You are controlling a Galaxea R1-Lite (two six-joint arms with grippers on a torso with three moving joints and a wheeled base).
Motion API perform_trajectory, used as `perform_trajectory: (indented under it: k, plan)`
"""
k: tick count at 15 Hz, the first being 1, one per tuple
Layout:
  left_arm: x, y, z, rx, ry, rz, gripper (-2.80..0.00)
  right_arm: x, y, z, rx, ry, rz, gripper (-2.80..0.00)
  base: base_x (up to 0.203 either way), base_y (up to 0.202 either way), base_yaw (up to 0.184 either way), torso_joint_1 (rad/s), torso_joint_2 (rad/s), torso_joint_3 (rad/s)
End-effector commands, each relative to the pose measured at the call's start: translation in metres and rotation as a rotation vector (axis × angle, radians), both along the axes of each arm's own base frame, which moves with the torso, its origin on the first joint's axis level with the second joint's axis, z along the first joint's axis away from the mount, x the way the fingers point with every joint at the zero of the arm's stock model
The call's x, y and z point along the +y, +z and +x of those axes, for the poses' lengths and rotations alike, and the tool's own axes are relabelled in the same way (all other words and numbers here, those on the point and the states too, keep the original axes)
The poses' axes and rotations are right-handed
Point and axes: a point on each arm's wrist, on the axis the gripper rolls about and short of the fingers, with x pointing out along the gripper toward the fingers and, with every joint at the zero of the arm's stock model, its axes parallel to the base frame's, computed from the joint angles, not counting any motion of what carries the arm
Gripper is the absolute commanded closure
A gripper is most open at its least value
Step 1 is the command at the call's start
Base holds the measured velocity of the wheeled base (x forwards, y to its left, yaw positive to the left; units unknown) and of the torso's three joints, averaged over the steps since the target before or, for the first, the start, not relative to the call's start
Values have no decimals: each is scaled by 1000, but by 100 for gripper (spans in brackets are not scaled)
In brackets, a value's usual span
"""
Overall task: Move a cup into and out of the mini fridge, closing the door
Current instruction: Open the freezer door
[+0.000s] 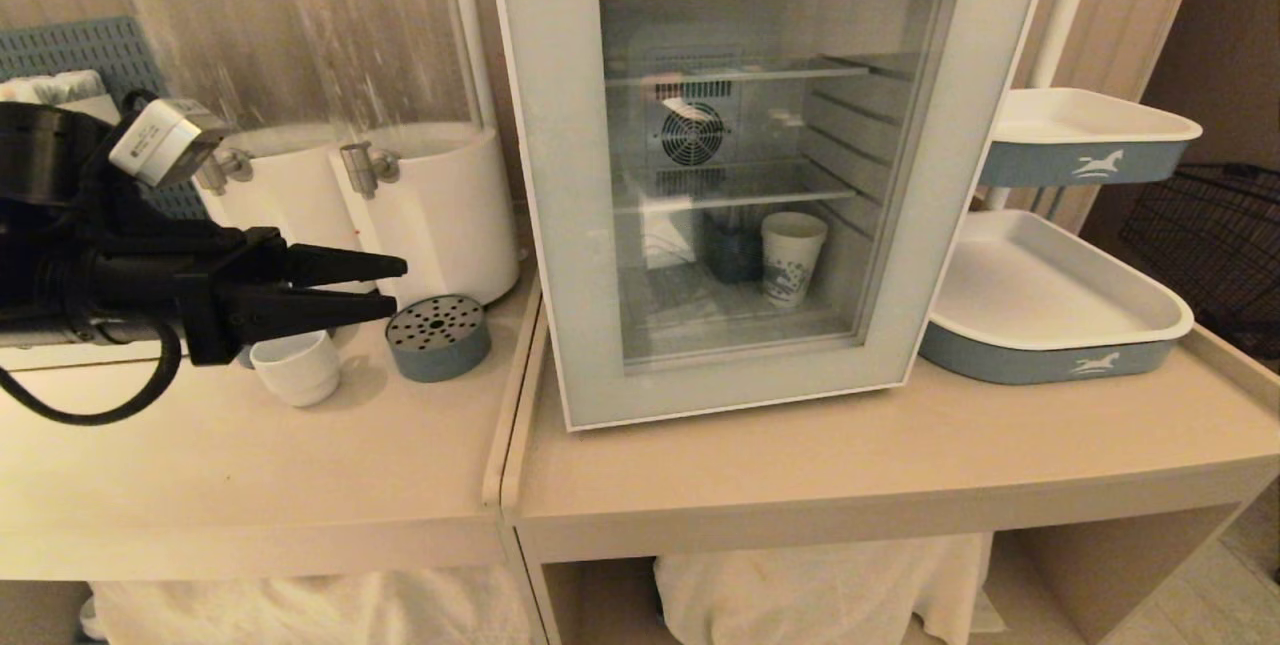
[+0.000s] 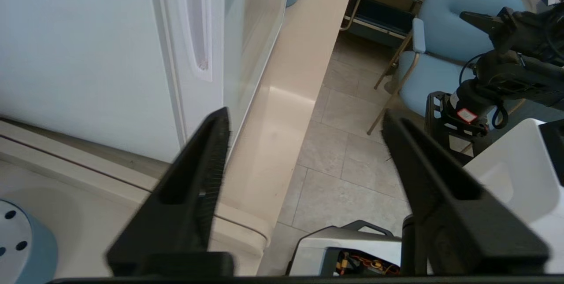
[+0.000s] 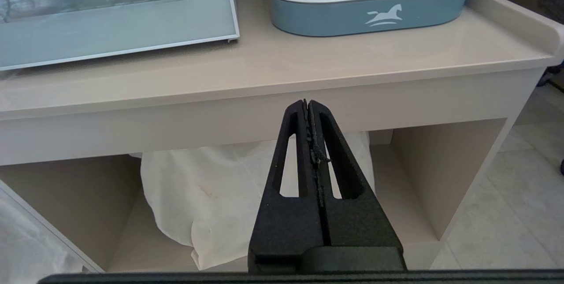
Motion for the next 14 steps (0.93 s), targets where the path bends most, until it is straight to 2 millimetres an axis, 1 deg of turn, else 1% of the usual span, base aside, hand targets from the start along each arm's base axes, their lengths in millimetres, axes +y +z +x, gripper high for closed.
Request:
perform_trajectory:
  k: [1,2,5,10,13,14]
  plan:
    - [-9,-4,5,9,-39,-3,-280,0,0,0,2,0,0,0,0,0,0,0,0,0]
    - [-18,-7,8,16,-66,0,-280,0,0,0,1,0,0,0,0,0,0,0,0,0]
    - [-36,-14,18,36,-124,3,-280,0,0,0,0,0,0,0,0,0,0,0,0,0]
    - [-39,-19,31,33,-67,52,-280,0,0,0,0,0,0,0,0,0,0,0,0,0]
    - [-40,-19,35,33,-69,52,-280,0,0,0,1,0,0,0,0,0,0,0,0,0]
    - [-44,-17,35,27,-85,49,-280,0,0,0,1,0,0,0,0,0,0,0,0,0]
